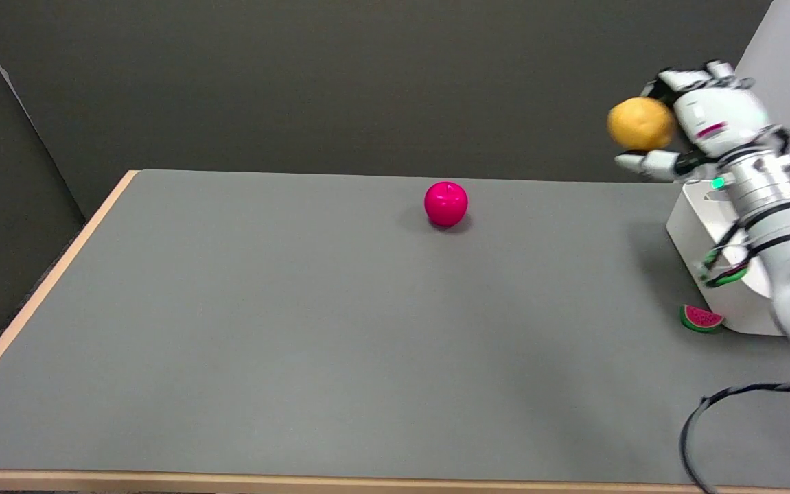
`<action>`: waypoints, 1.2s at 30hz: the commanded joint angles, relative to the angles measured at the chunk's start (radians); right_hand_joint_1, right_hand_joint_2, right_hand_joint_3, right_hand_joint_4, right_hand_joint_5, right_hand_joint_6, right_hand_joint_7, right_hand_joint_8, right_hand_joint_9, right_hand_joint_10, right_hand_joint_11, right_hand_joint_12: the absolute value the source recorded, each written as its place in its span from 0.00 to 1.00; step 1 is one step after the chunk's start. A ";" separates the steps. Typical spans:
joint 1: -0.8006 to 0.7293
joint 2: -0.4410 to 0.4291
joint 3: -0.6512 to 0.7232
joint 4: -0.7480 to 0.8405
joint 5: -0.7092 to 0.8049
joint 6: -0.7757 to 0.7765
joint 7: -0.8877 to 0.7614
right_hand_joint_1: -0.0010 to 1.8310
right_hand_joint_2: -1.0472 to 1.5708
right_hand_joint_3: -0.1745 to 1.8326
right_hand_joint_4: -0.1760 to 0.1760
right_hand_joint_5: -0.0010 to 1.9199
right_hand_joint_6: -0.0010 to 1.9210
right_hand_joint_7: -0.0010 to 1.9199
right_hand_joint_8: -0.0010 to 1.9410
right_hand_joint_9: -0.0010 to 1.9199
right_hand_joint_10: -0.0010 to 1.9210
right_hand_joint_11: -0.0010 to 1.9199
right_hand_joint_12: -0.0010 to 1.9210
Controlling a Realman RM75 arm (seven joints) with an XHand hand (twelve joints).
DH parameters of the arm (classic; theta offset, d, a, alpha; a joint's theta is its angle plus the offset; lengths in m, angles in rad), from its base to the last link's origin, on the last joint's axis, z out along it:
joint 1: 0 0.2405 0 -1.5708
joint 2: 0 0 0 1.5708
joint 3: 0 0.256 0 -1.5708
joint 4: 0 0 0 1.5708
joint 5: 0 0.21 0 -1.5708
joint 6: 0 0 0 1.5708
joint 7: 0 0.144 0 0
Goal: Place the lemon into the white box.
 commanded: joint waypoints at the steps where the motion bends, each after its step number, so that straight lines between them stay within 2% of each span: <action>1: 0.028 0.182 0.240 -0.180 -0.001 0.160 -0.001 0.60 0.91 0.15 0.00 0.35 0.74 0.16 1.00 0.13 1.00 0.00 1.00; 16: -0.079 0.131 0.371 -0.318 -0.001 0.224 0.001 0.60 0.91 0.15 0.00 0.35 0.73 0.17 1.00 0.16 1.00 0.00 1.00; 26: -0.132 0.091 0.257 -0.347 -0.001 0.249 0.021 0.60 0.91 0.15 0.00 0.35 0.73 0.18 1.00 0.17 1.00 0.00 1.00; 31: -0.134 0.061 0.237 -0.309 -0.001 0.258 0.115 0.61 0.90 0.15 0.00 0.35 0.71 0.21 1.00 0.17 1.00 0.00 1.00; 32: -0.135 0.057 0.235 -0.295 -0.001 0.268 0.129 0.58 0.88 0.19 0.00 0.31 0.66 0.21 0.95 0.16 0.96 0.00 1.00; 34: -0.135 0.052 0.233 -0.268 -0.001 0.296 0.155 0.33 0.73 0.51 0.02 0.11 0.35 0.13 0.57 0.19 0.64 0.00 0.95; 36: -0.135 0.048 0.232 -0.252 -0.001 0.327 0.169 0.23 0.69 0.57 0.17 0.05 0.18 0.10 0.27 0.08 0.38 0.01 0.74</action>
